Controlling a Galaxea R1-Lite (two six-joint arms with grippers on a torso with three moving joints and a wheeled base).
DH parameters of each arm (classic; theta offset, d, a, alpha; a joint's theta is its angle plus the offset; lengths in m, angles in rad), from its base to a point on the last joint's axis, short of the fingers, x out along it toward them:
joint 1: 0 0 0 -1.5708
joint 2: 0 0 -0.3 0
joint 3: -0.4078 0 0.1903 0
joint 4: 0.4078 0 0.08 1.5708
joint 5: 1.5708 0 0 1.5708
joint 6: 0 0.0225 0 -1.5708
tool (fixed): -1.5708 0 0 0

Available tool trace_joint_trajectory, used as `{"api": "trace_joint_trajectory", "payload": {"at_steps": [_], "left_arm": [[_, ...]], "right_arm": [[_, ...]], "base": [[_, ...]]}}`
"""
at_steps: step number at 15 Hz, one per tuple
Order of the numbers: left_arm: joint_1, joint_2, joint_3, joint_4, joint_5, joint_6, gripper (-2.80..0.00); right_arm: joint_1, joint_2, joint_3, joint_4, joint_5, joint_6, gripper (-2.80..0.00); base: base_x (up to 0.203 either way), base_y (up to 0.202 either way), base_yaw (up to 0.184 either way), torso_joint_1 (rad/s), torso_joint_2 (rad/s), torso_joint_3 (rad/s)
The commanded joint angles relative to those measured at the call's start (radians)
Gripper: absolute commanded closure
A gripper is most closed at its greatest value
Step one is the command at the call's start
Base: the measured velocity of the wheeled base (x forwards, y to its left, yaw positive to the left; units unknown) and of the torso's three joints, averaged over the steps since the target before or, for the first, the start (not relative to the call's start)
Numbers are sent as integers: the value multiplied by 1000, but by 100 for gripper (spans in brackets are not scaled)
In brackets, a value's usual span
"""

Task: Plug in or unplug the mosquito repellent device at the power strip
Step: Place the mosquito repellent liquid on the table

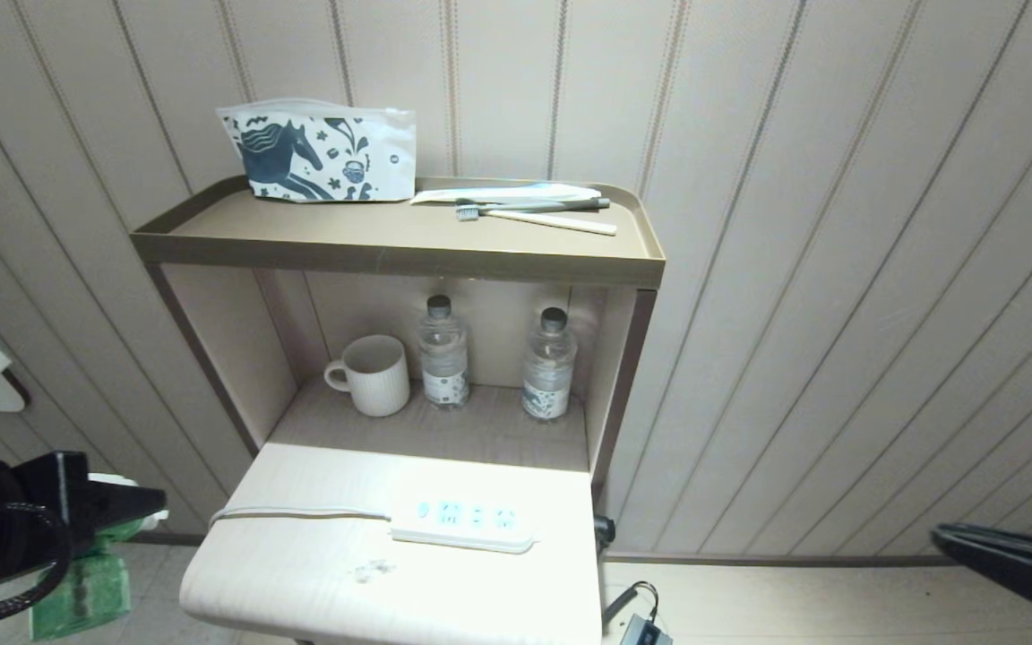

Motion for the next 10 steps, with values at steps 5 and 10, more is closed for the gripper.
{"api": "trace_joint_trajectory", "payload": {"at_steps": [5, 10], "left_arm": [[176, -234, 60, 57, 3, 75, 0], [182, -406, 102, 107, 38, 111, 0]], "right_arm": [[-401, -388, 190, 128, -113, -17, 0], [-429, -531, 462, -47, -15, -85, 0]], "base": [[0, 0, 0, 0, 0, 0], [0, 0, 0, 0, 0, 0]]}}
